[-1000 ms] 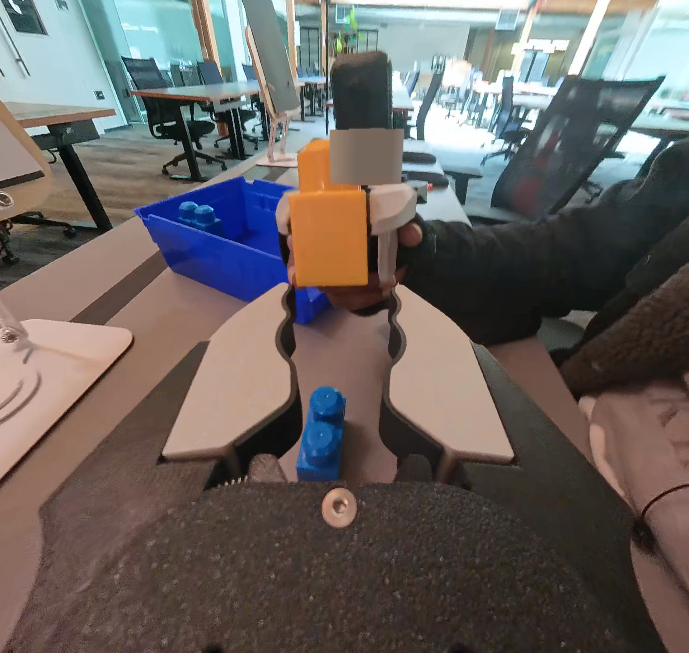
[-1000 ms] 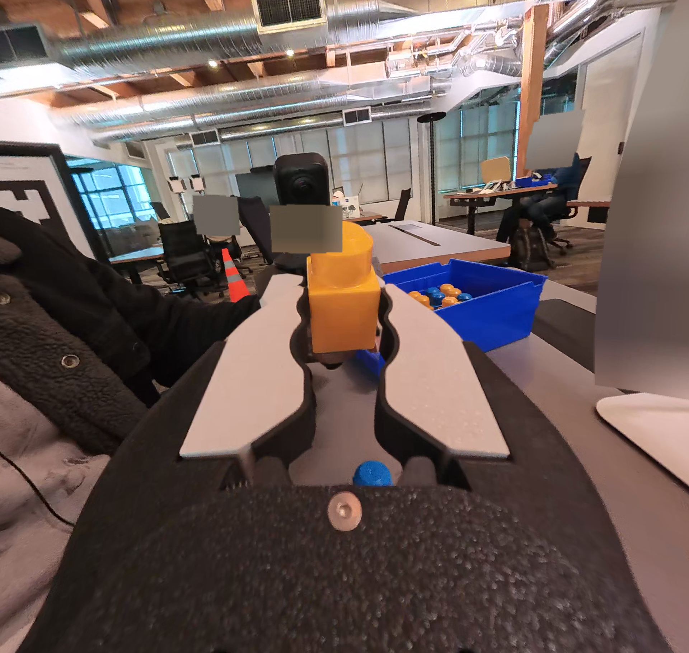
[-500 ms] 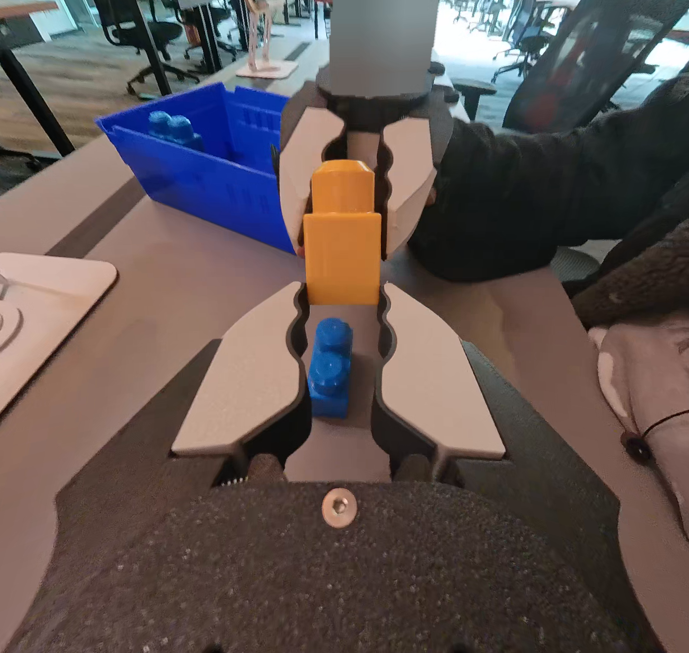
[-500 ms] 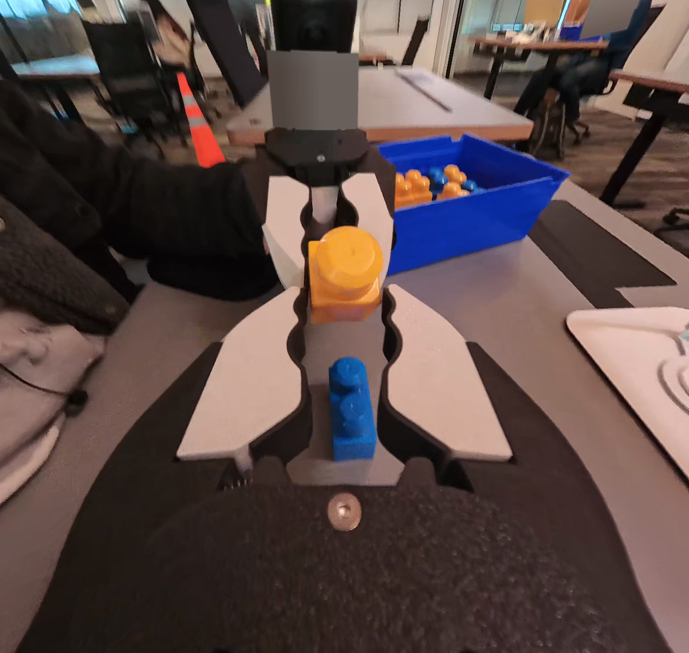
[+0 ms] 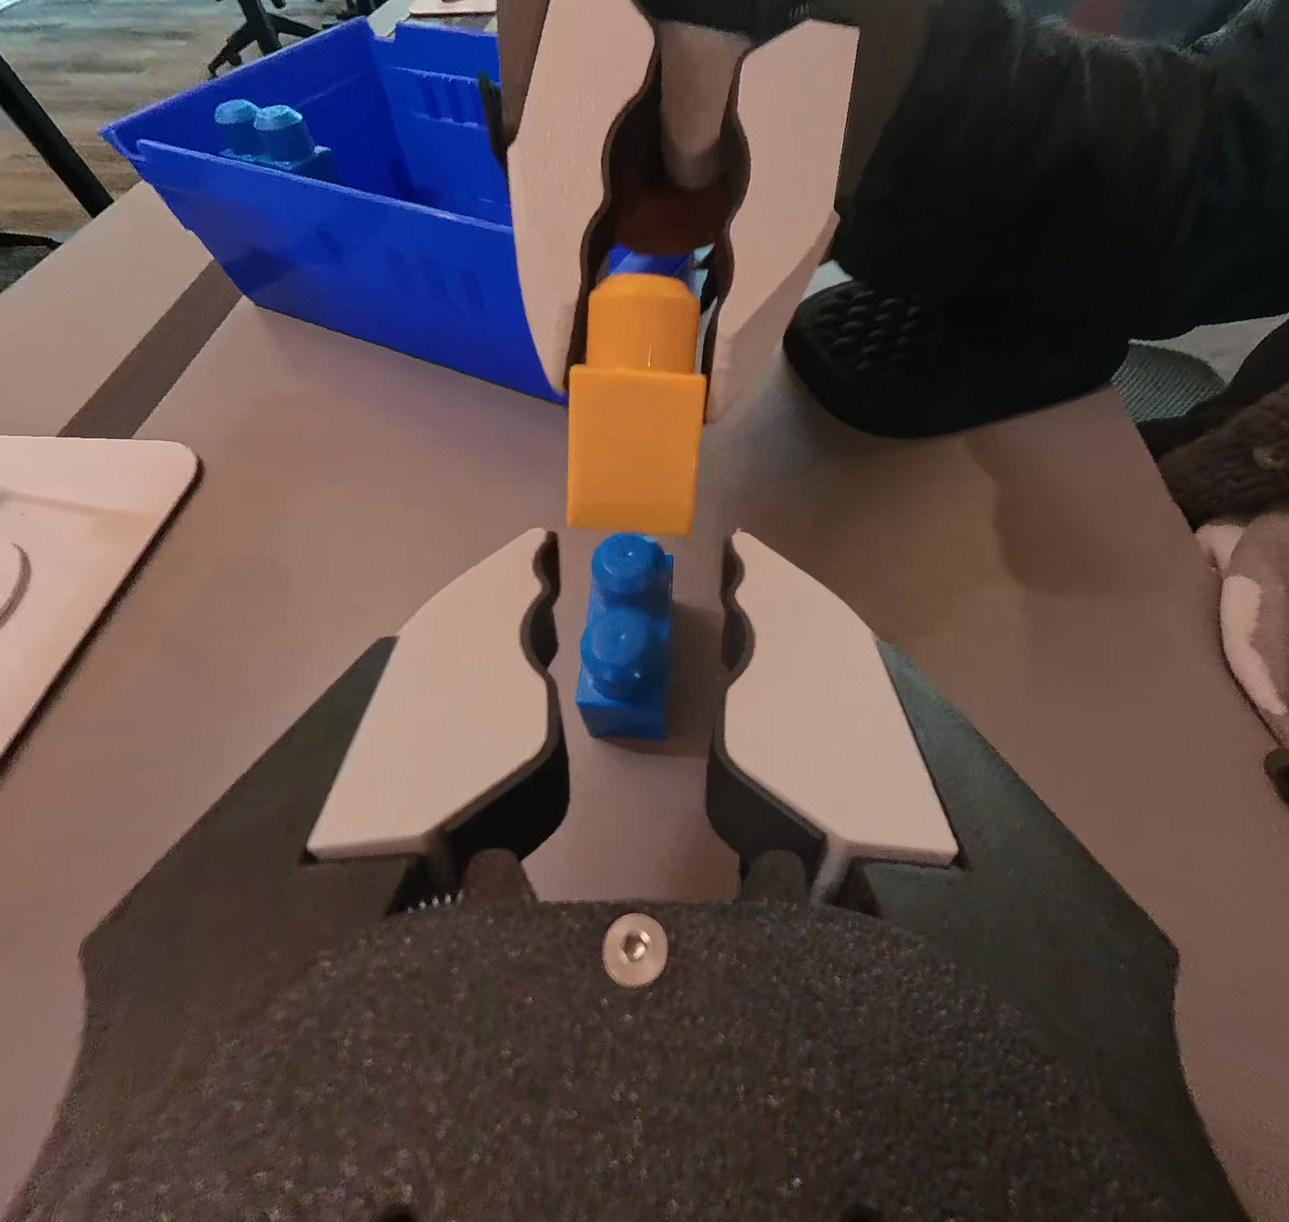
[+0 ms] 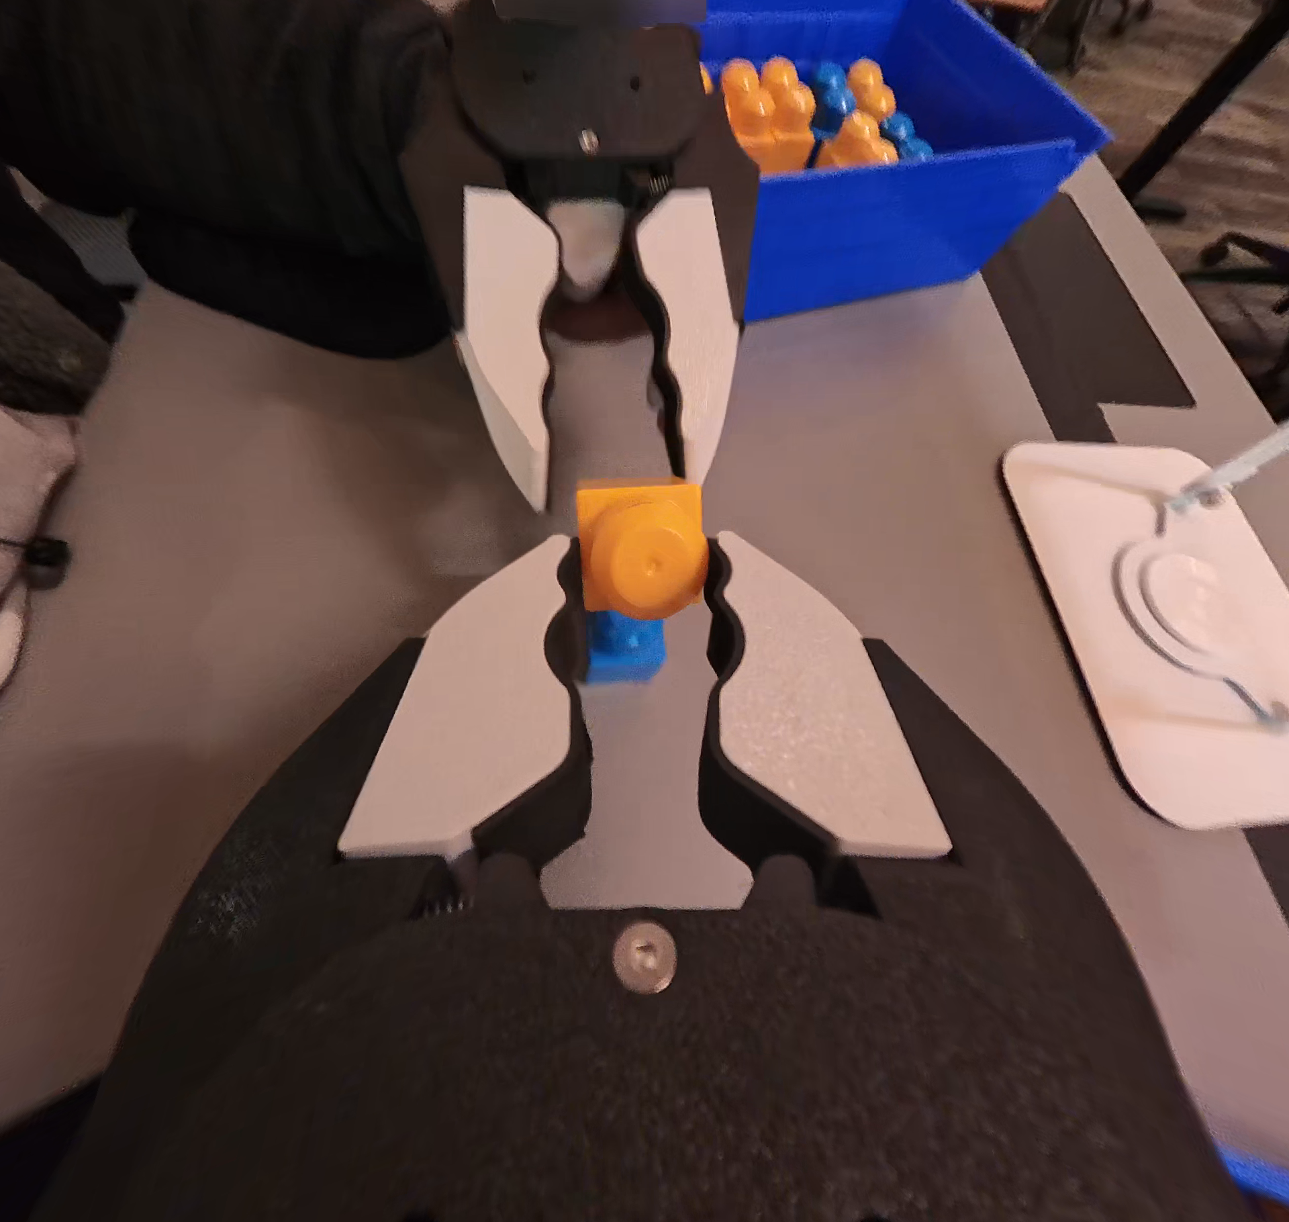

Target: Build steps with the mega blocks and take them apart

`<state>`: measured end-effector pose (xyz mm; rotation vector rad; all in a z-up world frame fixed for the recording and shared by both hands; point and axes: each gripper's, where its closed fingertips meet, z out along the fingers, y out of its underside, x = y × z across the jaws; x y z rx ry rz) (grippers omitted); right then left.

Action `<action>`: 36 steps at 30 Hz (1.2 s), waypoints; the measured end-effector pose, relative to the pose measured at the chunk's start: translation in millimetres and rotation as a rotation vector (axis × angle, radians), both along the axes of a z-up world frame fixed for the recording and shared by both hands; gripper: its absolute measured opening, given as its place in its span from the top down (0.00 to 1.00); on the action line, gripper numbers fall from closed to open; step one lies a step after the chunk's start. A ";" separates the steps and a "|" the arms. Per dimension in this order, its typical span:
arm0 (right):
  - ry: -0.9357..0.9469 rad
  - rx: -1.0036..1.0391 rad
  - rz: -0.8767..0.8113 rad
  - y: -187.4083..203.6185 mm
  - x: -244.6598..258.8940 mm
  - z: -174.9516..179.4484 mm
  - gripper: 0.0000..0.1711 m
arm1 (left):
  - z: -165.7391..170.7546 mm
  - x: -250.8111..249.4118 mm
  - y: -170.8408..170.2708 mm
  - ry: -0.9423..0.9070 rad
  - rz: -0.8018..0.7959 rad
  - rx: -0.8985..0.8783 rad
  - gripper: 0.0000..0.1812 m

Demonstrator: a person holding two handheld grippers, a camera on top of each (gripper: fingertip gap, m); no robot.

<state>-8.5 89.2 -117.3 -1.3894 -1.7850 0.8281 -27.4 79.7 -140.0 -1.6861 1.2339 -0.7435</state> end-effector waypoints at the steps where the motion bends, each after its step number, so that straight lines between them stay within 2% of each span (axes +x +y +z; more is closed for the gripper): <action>1: -0.050 0.014 -0.016 4.4 8.4 -4.0 0.80 | -0.8 -2.7 1.9 0.013 0.011 0.006 0.73; 8: -0.459 0.048 -0.119 27.9 65.3 -60.2 0.80 | -6.6 -16.6 10.8 0.064 0.052 0.010 0.72; 14: -0.629 0.095 -0.110 26.3 70.7 -89.3 0.80 | -11.3 -22.2 15.3 0.069 0.078 0.001 0.73; 20: -0.631 0.104 -0.123 29.4 69.5 -91.2 0.80 | -11.5 -23.5 15.8 0.068 0.081 0.001 0.74; 22: -0.607 0.105 -0.143 31.9 68.1 -85.8 0.72 | -10.7 -23.9 15.8 0.068 0.082 0.003 0.74; 25: -0.462 0.106 -0.132 26.1 50.0 -61.6 0.65 | -8.3 -25.7 16.6 0.064 0.087 0.009 0.74; 29: -0.324 0.115 -0.103 12.4 17.5 -43.6 0.64 | -6.1 -29.2 18.4 0.062 0.096 0.014 0.74; 31: -0.320 0.112 -0.101 10.0 4.2 -48.8 0.64 | -5.4 -31.3 19.0 0.065 0.100 0.017 0.74; 36: -0.445 0.119 -0.090 9.4 -11.3 -82.3 0.66 | -3.8 -34.7 19.0 0.070 0.098 0.021 0.74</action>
